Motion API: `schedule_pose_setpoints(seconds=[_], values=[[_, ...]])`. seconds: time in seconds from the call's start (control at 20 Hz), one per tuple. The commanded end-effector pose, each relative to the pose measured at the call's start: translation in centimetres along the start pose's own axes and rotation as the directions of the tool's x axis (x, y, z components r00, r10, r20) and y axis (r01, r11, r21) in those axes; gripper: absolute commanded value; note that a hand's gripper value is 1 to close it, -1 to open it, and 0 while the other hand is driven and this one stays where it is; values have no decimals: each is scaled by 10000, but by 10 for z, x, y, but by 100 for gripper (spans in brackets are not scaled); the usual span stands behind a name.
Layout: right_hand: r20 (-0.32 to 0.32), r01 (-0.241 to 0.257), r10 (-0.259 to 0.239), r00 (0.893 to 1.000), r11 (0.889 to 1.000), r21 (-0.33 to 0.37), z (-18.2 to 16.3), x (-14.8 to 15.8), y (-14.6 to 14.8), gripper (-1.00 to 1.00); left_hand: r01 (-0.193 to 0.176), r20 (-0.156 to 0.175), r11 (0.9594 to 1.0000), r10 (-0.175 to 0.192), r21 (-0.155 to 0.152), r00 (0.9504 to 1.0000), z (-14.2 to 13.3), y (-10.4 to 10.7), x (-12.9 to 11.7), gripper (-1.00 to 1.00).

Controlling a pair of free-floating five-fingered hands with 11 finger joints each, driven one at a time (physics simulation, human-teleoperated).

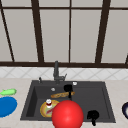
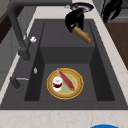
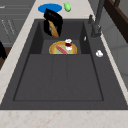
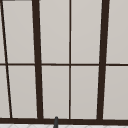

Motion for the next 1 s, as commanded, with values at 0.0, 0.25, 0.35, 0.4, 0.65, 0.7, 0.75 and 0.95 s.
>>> schedule_pose_setpoints(seconds=[0.0, 0.25, 0.35, 0.4, 0.65, 0.7, 0.75, 0.95], values=[[0, 0, 0, 10000, 10000, 0, 0, 0, 0, 0, 375, 358, 9988, -364, -313, 9987, -3, 14, 23, 100], [0, 0, 0, 10000, 10000, 0, 0, 0, 0, 0, 126, 415, 9998, -119, -151, 9991, 13, 24, 54, 100], [0, 0, 0, 10000, 10000, 0, 0, 0, 0, 0, 236, 321, 9997, -234, -85, 9992, 20, 29, 66, 100], [0, 0, 0, 10000, 10000, 0, 0, 0, 0, 0, 318, 309, 9995, -315, -68, 9990, 25, 32, 71, 100], [0, 0, 0, 10000, 10000, 0, 0, 0, 0, 0, 157, 196, 9999, -158, 51, 9997, 53, 47, 92, 100], [0, 0, 0, 10000, 10000, 0, 0, 0, 0, 0, 137, 232, 9999, -138, 47, 9996, 59, 50, 95, 100], [0, 0, 0, 10000, 10000, 0, 0, 0, 0, 0, 103, 257, 9999, -104, 31, 9996, 65, 52, 98, 100], [0, 0, 0, 10000, 10000, 0, 0, 0, 0, 0, -3, 289, 10000, 3, 14, 9996, 91, 58, 110, 100]])
